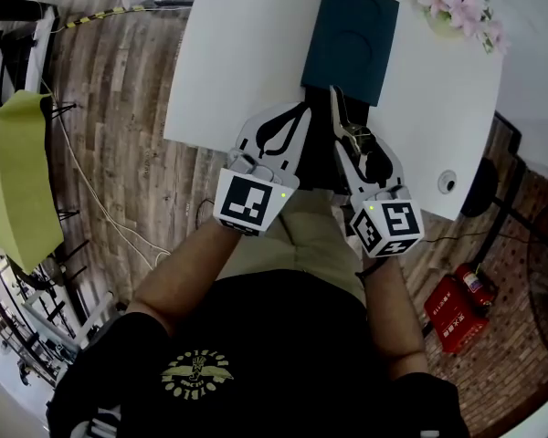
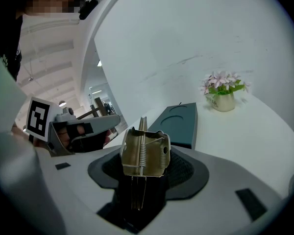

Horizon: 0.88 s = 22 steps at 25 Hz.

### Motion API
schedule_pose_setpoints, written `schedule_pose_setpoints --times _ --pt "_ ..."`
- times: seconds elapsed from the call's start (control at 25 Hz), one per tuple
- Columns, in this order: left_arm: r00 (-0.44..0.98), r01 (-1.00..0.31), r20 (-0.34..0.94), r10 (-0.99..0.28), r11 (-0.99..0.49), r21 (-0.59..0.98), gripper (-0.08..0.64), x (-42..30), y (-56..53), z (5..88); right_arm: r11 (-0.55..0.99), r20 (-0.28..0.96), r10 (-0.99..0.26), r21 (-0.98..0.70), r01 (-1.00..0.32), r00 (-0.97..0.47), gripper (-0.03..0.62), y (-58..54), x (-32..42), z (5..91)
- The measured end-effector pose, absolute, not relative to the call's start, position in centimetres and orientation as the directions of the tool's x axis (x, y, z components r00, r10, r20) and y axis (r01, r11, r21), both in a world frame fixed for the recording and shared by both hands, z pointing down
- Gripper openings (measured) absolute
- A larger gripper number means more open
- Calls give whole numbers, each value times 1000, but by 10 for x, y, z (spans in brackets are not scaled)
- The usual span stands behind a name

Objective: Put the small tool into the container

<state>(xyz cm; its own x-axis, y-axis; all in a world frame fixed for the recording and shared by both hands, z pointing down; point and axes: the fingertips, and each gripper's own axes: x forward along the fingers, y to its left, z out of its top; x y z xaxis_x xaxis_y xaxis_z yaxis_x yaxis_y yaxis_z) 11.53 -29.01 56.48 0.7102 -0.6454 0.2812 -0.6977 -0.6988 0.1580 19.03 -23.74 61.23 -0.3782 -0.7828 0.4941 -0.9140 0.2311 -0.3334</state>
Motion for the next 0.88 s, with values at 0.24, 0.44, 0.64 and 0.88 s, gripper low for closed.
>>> schedule_pose_setpoints --times 0.24,0.44,0.64,0.88 --pt "689 -717 321 -649 -675 173 8 105 -291 579 253 567 -718 -329 -910 -405 224 -231 180 644" --pt "680 -726 332 -654 -665 176 8 97 -289 581 246 637 -662 -313 -917 -395 224 -230 174 663" --pt "682 -723 337 -649 -668 175 8 94 -288 582 265 707 -602 -262 -928 -371 224 -233 167 673" --pt "679 -726 327 -657 -668 165 8 86 -291 583 258 754 -564 -226 -939 -337 224 -238 163 681"
